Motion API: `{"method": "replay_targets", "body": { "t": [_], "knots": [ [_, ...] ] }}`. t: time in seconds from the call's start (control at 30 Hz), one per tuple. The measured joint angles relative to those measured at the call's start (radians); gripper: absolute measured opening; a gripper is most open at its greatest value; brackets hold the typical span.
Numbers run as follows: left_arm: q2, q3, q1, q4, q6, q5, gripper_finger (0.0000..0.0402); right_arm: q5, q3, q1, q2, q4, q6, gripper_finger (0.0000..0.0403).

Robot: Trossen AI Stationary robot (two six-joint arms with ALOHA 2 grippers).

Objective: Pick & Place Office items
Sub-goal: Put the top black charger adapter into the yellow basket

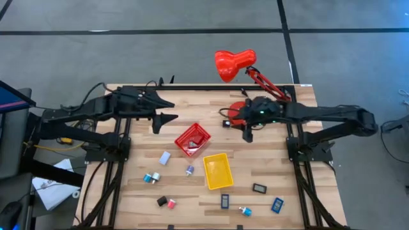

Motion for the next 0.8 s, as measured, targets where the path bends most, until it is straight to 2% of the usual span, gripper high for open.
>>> {"method": "replay_targets", "body": {
  "t": [0.37,0.6,0.8],
  "knots": [
    [0.034,0.0,0.0,0.026,0.088,-0.008,0.0282,0.004,0.141,-0.085,0.26,-0.134,-0.199,0.026],
    [0.045,-0.001,0.0,0.027,0.092,-0.007,0.0282,0.002,0.184,-0.162,0.398,-0.189,-0.214,0.0265],
    [0.044,-0.001,0.0,0.029,0.092,-0.007,0.0282,-0.003,0.21,-0.169,0.491,-0.207,-0.236,0.0265]
  ]
}}
